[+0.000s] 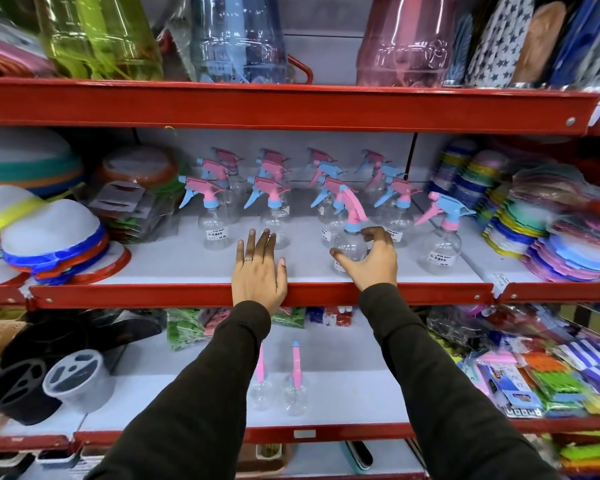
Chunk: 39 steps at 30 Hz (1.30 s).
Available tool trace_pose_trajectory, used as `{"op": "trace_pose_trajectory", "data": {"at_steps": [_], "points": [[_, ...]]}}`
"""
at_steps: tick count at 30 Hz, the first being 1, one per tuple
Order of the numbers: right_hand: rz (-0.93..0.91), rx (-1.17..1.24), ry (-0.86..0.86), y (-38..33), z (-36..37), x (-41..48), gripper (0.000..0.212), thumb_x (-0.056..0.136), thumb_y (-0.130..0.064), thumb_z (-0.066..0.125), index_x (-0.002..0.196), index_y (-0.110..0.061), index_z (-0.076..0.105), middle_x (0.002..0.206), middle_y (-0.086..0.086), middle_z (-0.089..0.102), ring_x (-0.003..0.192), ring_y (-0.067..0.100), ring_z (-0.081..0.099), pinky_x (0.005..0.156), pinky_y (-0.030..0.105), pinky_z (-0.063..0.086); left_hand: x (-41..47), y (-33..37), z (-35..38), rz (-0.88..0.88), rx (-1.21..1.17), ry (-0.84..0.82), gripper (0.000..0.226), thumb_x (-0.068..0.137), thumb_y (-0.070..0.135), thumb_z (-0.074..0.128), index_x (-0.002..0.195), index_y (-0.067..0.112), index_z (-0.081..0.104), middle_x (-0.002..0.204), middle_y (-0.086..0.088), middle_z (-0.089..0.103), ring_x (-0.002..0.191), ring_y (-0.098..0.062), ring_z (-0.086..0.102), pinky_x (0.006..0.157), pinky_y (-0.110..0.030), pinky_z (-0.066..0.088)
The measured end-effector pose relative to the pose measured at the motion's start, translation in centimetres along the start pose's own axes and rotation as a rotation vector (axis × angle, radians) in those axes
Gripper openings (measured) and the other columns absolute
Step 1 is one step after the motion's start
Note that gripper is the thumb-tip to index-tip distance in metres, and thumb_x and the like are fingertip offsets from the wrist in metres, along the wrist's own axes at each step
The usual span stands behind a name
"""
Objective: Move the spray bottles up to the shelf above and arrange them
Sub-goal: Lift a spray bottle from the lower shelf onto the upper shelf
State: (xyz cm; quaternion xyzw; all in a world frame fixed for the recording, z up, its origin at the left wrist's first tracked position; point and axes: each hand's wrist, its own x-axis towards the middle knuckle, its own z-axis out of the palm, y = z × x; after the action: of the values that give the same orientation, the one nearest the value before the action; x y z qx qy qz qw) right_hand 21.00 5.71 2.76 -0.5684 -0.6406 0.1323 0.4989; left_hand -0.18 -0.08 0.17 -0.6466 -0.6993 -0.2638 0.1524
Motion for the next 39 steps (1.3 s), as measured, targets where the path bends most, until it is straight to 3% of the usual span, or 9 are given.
{"op": "trace_pose_trajectory", "data": {"at_steps": [5, 9, 11, 16, 25, 29, 32, 34, 39], "points": [[0.010, 0.074, -0.054, 0.3, 0.0, -0.1, 0.066, 0.068, -0.041, 0.076, 0.127, -0.016, 0.059, 0.119, 0.005, 0.067, 0.106, 0.025, 0.062, 0.095, 0.040, 0.054, 0.0, 0.1, -0.1, 0.001, -0.008, 0.000, 0.062, 0.098, 0.035, 0.028, 0.153, 0.008, 0.034, 0.161, -0.009, 0.034, 0.155, -0.027, 0.014, 0.126, -0.045, 0.008], [-0.010, 0.057, -0.070, 0.0, 0.0, 0.2, 0.078, 0.067, -0.045, 0.075, 0.136, -0.017, 0.052, 0.130, 0.008, 0.061, 0.118, 0.027, 0.057, 0.102, 0.038, 0.049, 0.0, 0.1, -0.1, -0.001, -0.001, -0.002, 0.062, 0.098, 0.035, 0.027, 0.153, 0.009, 0.033, 0.162, -0.008, 0.033, 0.155, -0.027, 0.013, 0.126, -0.045, 0.006], [-0.003, 0.038, -0.020, 0.0, 0.2, 0.1, 0.080, 0.064, -0.052, 0.080, 0.131, -0.020, 0.049, 0.130, 0.009, 0.053, 0.120, 0.027, 0.053, 0.103, 0.039, 0.048, 0.0, 0.0, 0.0, -0.002, 0.004, -0.001, 0.061, 0.098, 0.035, 0.027, 0.153, 0.009, 0.033, 0.162, -0.008, 0.033, 0.155, -0.027, 0.013, 0.126, -0.044, 0.006], [0.022, 0.028, 0.004, 0.2, 0.4, 0.3, 0.066, 0.060, -0.055, 0.085, 0.110, -0.024, 0.054, 0.111, 0.003, 0.059, 0.098, 0.020, 0.058, 0.087, 0.040, 0.057, 0.1, 0.0, 0.1, -0.005, 0.007, -0.006, 0.062, 0.098, 0.036, 0.026, 0.154, 0.009, 0.033, 0.162, -0.007, 0.032, 0.155, -0.027, 0.012, 0.126, -0.043, 0.005], [0.016, 0.116, -0.046, 0.5, 0.8, 0.4, 0.068, 0.064, -0.037, 0.084, 0.126, -0.019, 0.063, 0.115, -0.001, 0.067, 0.090, 0.009, 0.058, 0.084, 0.023, 0.051, 0.0, 0.0, 0.0, -0.004, -0.007, -0.002, 0.061, 0.099, 0.035, 0.028, 0.154, 0.010, 0.033, 0.163, -0.007, 0.032, 0.155, -0.026, 0.012, 0.126, -0.043, 0.003], [0.026, 0.096, -0.084, 0.3, 0.5, 0.3, 0.072, 0.067, -0.039, 0.082, 0.132, -0.019, 0.058, 0.120, 0.000, 0.065, 0.098, 0.014, 0.059, 0.094, 0.036, 0.056, 0.0, -0.1, 0.1, -0.005, -0.003, -0.018, 0.062, 0.099, 0.036, 0.027, 0.155, 0.011, 0.031, 0.163, -0.007, 0.030, 0.155, -0.026, 0.011, 0.126, -0.043, 0.004], [0.052, 0.092, -0.069, -0.1, 0.2, -0.5, 0.081, 0.068, -0.043, 0.080, 0.139, -0.022, 0.048, 0.136, 0.003, 0.054, 0.121, 0.022, 0.054, 0.106, 0.039, 0.048, 0.0, -0.1, -0.1, -0.006, -0.011, -0.030, 0.062, 0.099, 0.038, 0.026, 0.155, 0.010, 0.031, 0.163, -0.007, 0.030, 0.155, -0.026, 0.010, 0.126, -0.043, 0.005], [0.023, 0.117, -0.001, -0.5, -0.2, -1.7, 0.074, 0.070, -0.043, 0.078, 0.136, -0.024, 0.049, 0.135, 0.001, 0.049, 0.124, 0.021, 0.050, 0.107, 0.038, 0.045, 0.0, -0.2, -0.3, -0.004, -0.017, -0.036, 0.063, 0.099, 0.039, 0.024, 0.154, 0.010, 0.031, 0.163, -0.008, 0.030, 0.155, -0.027, 0.010, 0.126, -0.043, 0.004], [-0.201, 0.155, 0.153, -1.7, -0.1, -6.5, 0.037, 0.076, -0.024, 0.074, 0.111, -0.017, 0.064, 0.108, -0.003, 0.054, 0.093, 0.012, 0.054, 0.083, 0.028, 0.050, -0.6, -0.5, -0.9, 0.040, -0.038, -0.058, 0.064, 0.101, 0.041, 0.025, 0.156, 0.010, 0.026, 0.166, -0.007, 0.022, 0.156, -0.025, 0.005, 0.126, -0.043, 0.003]]}}
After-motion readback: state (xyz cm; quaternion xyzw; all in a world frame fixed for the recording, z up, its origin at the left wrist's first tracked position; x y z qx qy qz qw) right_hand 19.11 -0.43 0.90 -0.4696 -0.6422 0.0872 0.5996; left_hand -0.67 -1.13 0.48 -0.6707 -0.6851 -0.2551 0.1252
